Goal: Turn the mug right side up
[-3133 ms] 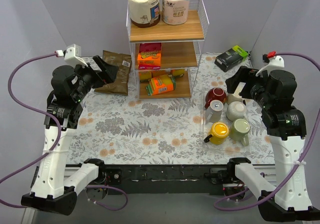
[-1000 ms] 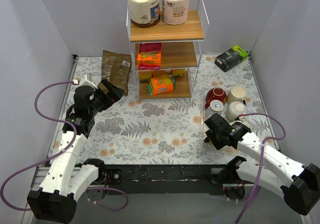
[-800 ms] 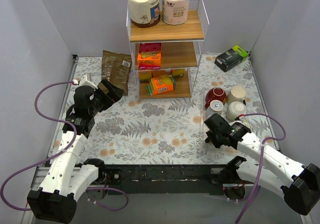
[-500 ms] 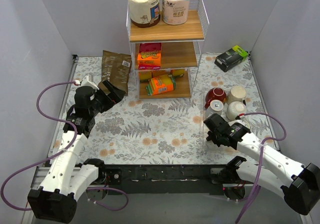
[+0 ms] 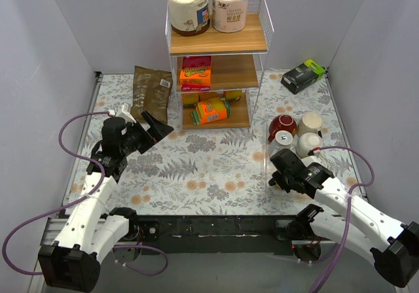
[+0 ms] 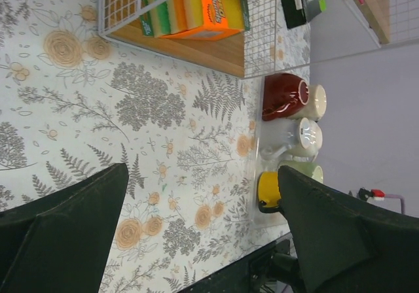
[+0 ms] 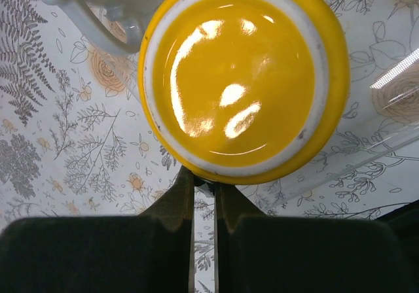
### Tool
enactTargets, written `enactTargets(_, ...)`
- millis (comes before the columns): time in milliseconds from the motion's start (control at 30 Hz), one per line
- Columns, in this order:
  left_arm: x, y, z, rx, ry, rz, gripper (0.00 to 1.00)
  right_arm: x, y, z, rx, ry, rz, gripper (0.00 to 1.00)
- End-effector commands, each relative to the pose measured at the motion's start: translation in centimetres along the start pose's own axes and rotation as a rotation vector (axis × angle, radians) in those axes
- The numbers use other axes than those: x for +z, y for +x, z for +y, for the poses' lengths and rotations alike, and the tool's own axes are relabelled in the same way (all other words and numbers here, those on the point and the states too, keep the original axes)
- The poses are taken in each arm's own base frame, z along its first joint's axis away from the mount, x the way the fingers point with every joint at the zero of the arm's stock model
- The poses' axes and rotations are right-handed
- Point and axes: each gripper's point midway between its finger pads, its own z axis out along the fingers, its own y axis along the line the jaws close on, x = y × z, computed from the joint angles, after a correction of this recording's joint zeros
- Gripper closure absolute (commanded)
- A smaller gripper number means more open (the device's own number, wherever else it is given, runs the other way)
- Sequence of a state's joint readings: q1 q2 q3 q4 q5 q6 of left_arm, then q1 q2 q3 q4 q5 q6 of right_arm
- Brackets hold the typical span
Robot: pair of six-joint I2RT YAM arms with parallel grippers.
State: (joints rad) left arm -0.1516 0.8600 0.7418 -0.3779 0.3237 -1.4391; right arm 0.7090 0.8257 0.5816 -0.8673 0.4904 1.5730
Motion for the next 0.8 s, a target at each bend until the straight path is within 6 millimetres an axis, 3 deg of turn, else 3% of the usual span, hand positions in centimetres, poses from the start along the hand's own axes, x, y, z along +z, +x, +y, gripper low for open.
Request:
enactTargets(0, -0.6, 0.5, -2.2, 0.002, 0.128, 0.03, 0.02, -2.2, -1.2, 2.4, -0.016, -0.092, -0.016, 0.99)
enactTargets(200, -1.4, 3.6, -4.2, -0.06, 0.316, 0.152, 0.02, -4.8, -1.6, 5.3, -0.039, -0.222, 0.012, 0.99)
enactTargets(267, -1.4, 4.6, -3.9, -0.09, 0.341, 0.187, 0.02, -6.0, -1.7, 6.8, -0.059, -0.281, 0.027, 0.99)
enactTargets(600, -3.8, 6.6, -8.5, -0.043, 0.618, 0.255, 0.02, -11.7, 0.0, 14.9, -0.159, -0.689, 0.147, 0.99)
enactTargets(767, -4.4, 7.6, -10.3, -0.107, 0.711, 0.294, 0.02, -15.6, 0.6, 18.9, -0.228, -0.958, 0.161, 0.99)
